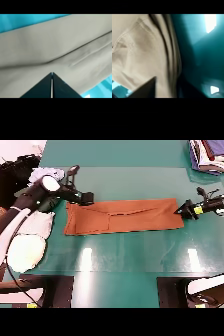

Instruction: Fold the shirts.

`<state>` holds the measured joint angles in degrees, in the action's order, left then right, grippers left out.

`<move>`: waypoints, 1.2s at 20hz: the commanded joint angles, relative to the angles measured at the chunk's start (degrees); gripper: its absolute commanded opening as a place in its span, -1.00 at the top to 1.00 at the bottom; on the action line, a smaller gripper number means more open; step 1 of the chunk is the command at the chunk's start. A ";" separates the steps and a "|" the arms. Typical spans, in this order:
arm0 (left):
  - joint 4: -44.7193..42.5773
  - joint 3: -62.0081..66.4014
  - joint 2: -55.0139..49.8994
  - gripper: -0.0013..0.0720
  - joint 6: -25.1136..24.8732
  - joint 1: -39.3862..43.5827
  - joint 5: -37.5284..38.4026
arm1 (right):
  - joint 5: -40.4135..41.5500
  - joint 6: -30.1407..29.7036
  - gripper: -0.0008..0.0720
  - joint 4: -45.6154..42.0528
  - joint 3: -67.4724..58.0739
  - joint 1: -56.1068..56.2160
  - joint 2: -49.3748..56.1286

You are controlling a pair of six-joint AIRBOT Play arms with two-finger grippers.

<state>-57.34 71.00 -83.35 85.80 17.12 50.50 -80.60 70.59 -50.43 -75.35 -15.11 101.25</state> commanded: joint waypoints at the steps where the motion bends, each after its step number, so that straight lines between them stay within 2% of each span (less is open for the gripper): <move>1: 2.51 2.67 -4.90 0.91 1.05 5.20 -3.61 | 0.92 -2.95 0.94 1.29 -1.62 3.26 0.74; 4: 2.73 9.11 -11.19 0.91 1.77 8.55 -3.43 | -2.49 -3.13 0.94 1.90 -7.56 4.74 -2.64; 7: 3.93 15.93 -18.08 0.91 2.27 11.41 -3.74 | -6.05 -1.03 0.94 9.25 -13.81 7.17 -8.48; 10: 6.01 20.04 -23.45 0.91 2.25 13.94 -3.78 | -5.38 -0.83 0.94 15.28 -19.04 11.67 -13.44; 13: 6.95 20.41 -25.90 0.91 2.27 15.47 -4.94 | -4.61 0.55 0.94 16.31 -24.94 16.98 -15.10; 18: 7.63 20.44 -26.45 0.91 2.25 15.67 -5.05 | -2.45 1.55 0.94 16.37 -29.07 24.70 -15.04; 21: 6.47 22.12 -25.46 0.91 2.27 13.27 -0.90 | -0.24 1.40 0.94 16.35 -29.05 28.98 -15.02; 24: -0.48 22.21 -17.92 0.91 2.49 7.15 1.46 | 1.99 1.38 0.94 16.39 -29.05 33.88 -14.78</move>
<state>-52.60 92.71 -105.84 88.16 28.38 49.06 -80.97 71.90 -34.26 -104.05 14.52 86.35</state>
